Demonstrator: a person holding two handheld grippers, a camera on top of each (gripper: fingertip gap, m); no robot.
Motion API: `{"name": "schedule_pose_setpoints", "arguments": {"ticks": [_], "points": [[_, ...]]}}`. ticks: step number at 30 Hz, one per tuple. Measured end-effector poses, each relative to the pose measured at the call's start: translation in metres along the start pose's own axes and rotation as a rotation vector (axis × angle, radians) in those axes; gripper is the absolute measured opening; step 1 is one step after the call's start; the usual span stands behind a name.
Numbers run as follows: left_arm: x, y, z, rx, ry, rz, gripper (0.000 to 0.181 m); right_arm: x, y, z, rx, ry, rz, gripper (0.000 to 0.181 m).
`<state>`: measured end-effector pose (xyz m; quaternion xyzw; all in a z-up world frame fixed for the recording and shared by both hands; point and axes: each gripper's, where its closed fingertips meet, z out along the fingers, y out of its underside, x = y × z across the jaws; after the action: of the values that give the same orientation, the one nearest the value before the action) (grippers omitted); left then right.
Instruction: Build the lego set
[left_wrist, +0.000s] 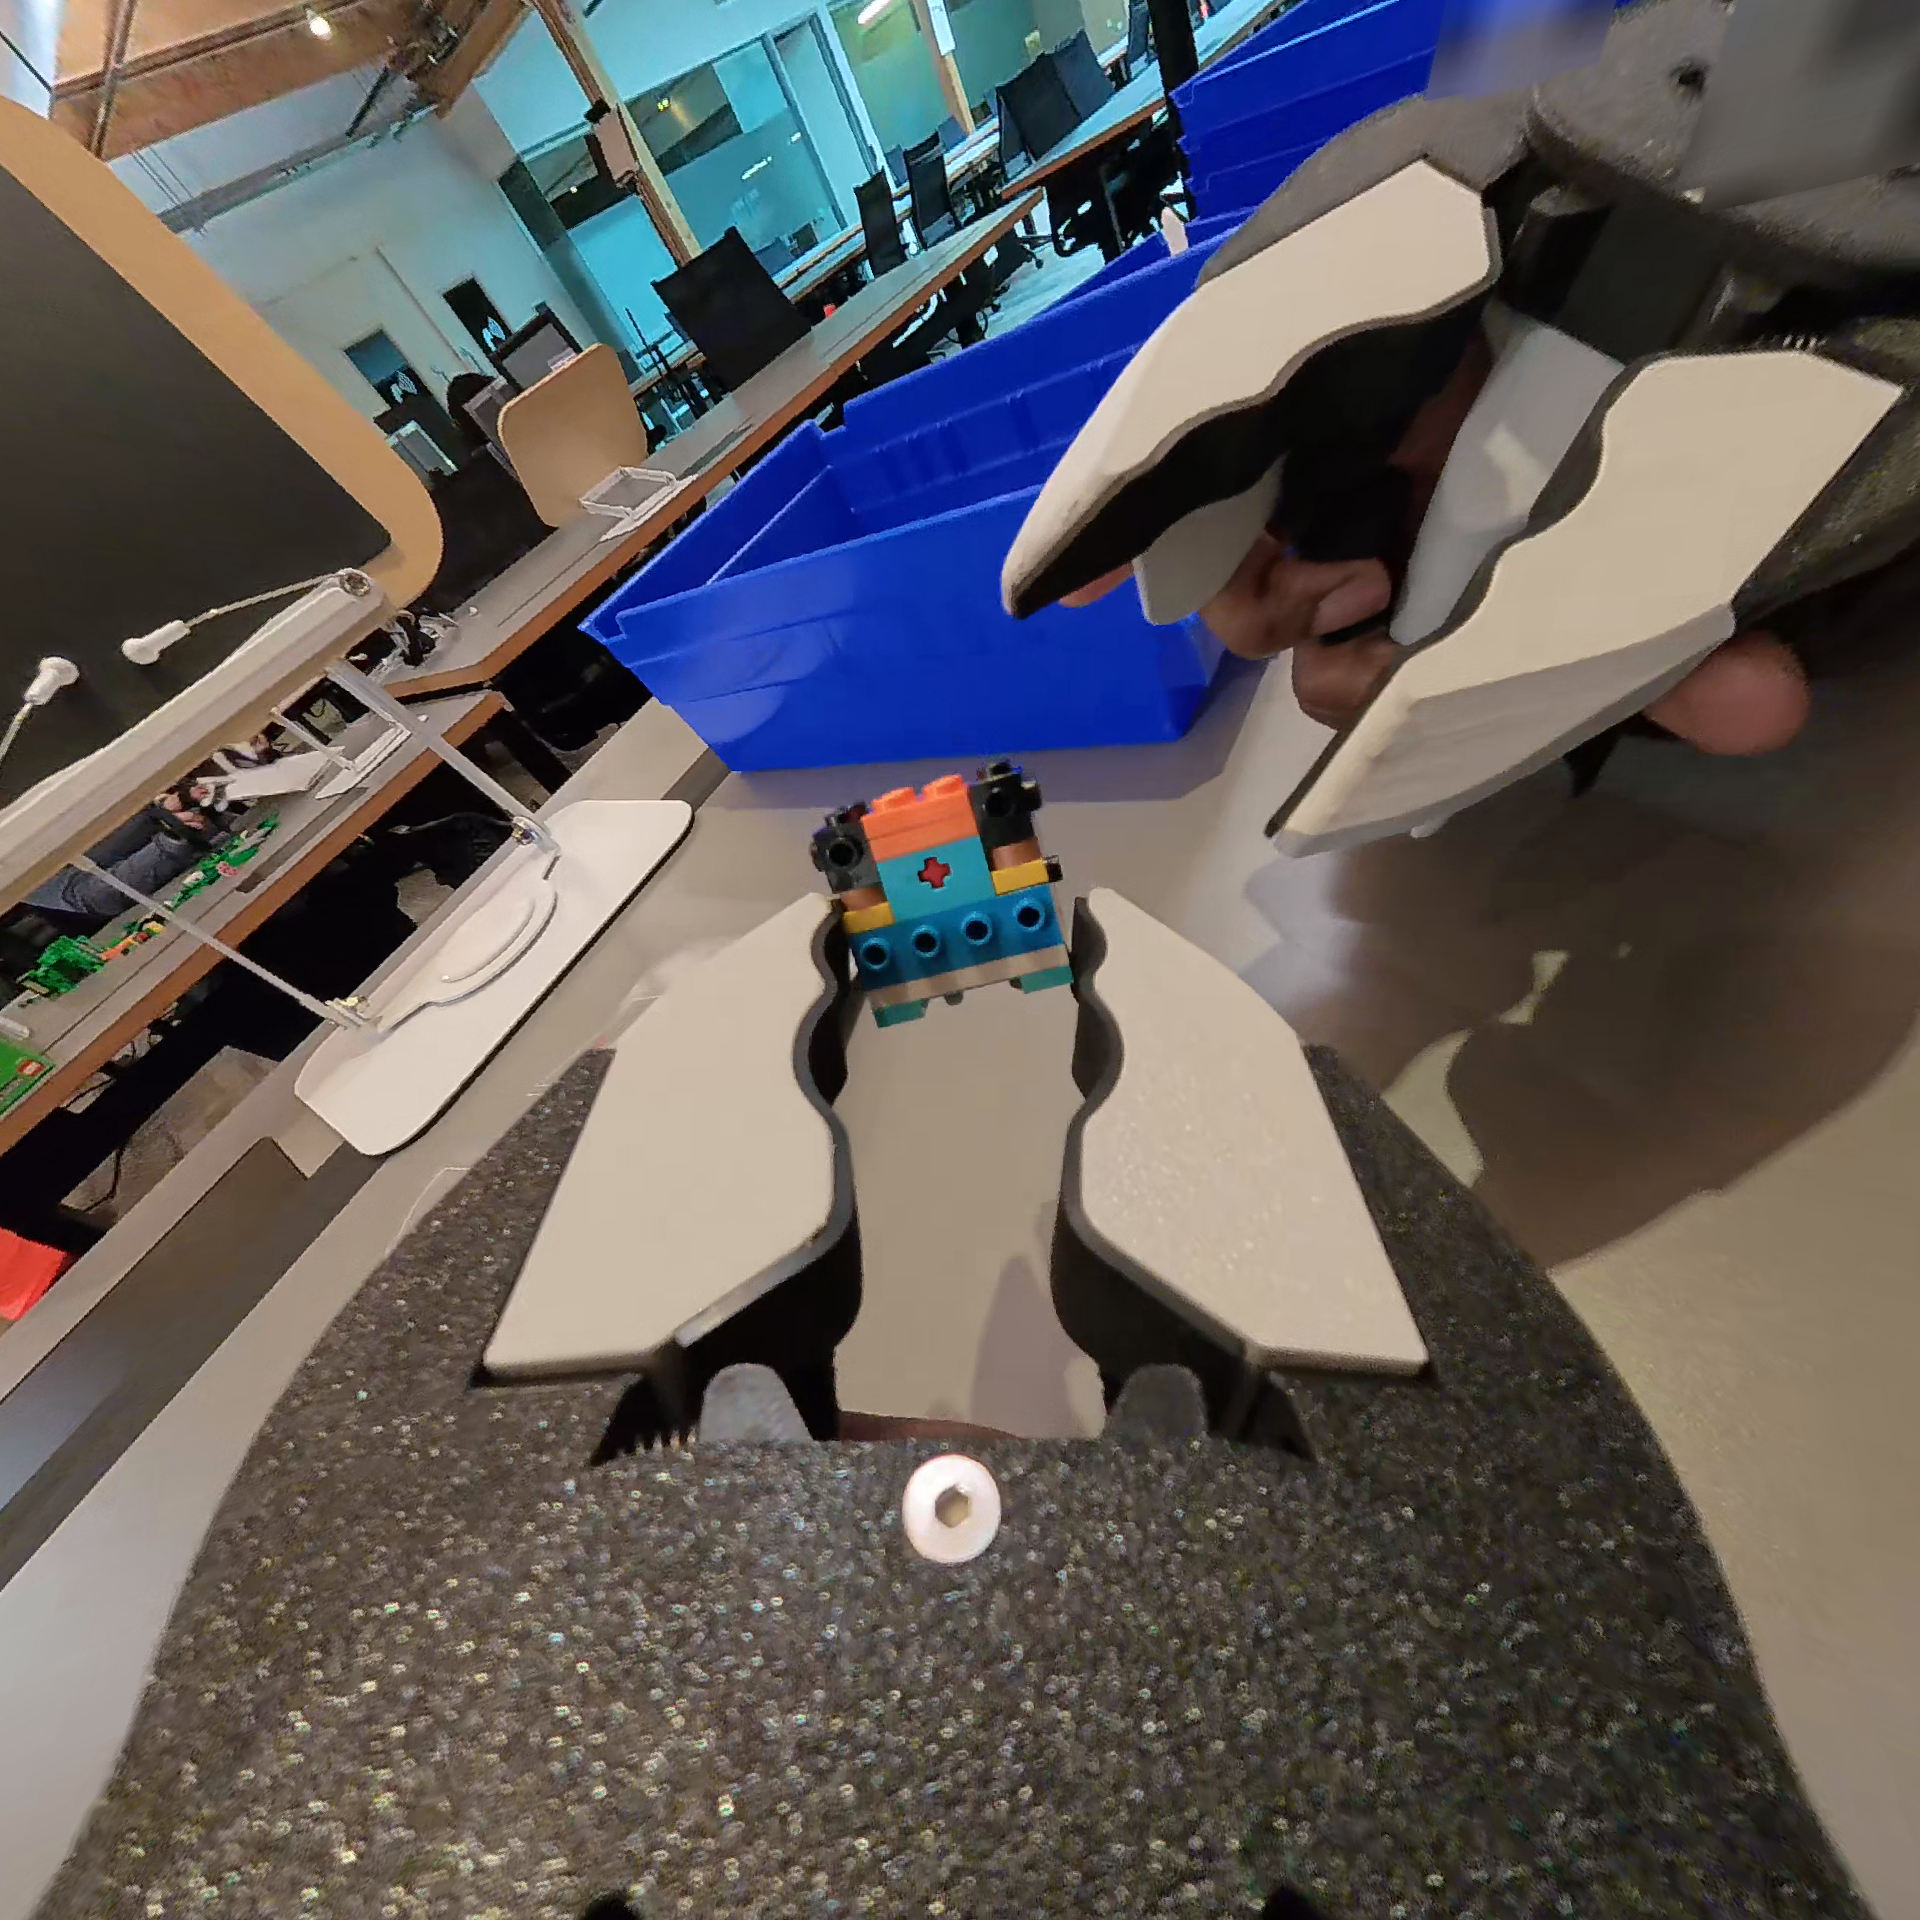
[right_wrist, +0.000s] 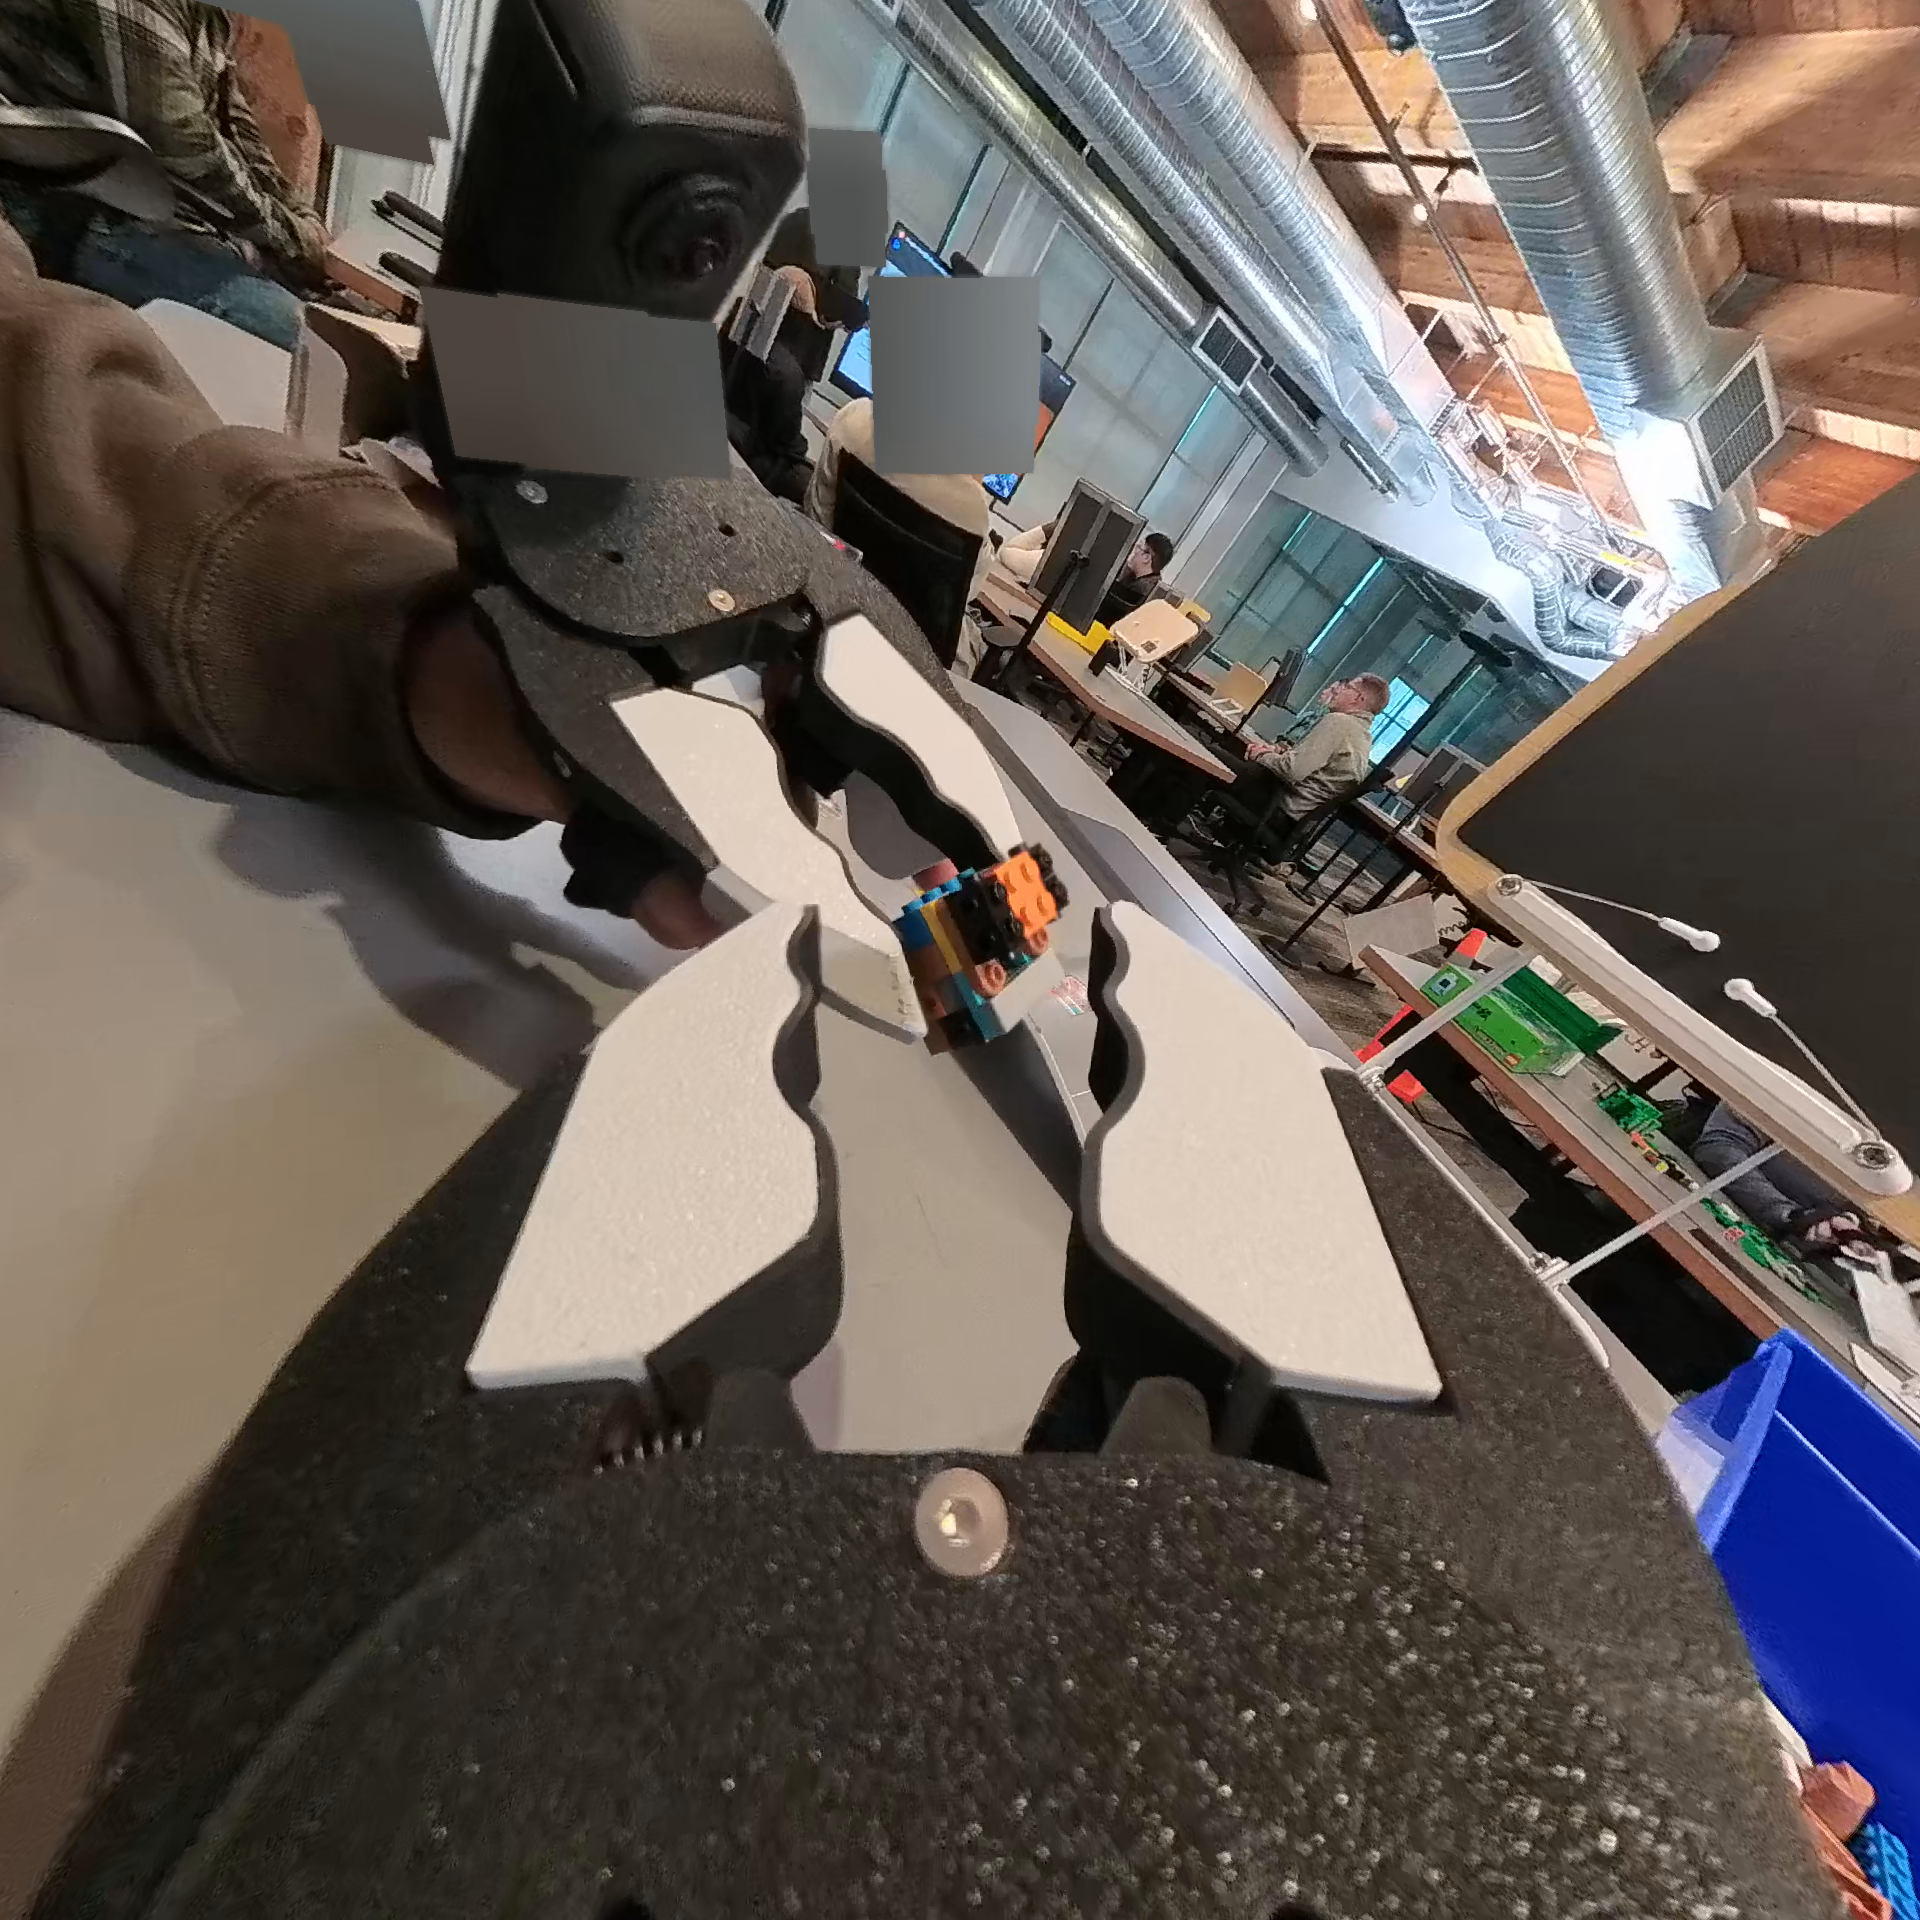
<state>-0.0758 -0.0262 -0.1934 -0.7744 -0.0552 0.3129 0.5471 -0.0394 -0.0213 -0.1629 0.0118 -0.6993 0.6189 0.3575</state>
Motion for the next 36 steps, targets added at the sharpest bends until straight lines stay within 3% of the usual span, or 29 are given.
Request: {"name": "schedule_pose_setpoints", "arguments": {"ticks": [12,19,36], "points": [[0.015,0.009,0.004,-0.098,0.001,0.205,0.040,-0.018,0.019,0.007,-0.133,-0.072,-0.104,0.047],[0.015,0.008,0.004,-0.100,-0.004,0.219,0.041,-0.017,0.021,0.006,-0.144,-0.105,-0.028,0.049],[0.019,0.019,0.004,-0.175,0.002,0.334,0.040,-0.027,0.034,0.003,-0.219,-0.162,-0.162,0.052]]}}
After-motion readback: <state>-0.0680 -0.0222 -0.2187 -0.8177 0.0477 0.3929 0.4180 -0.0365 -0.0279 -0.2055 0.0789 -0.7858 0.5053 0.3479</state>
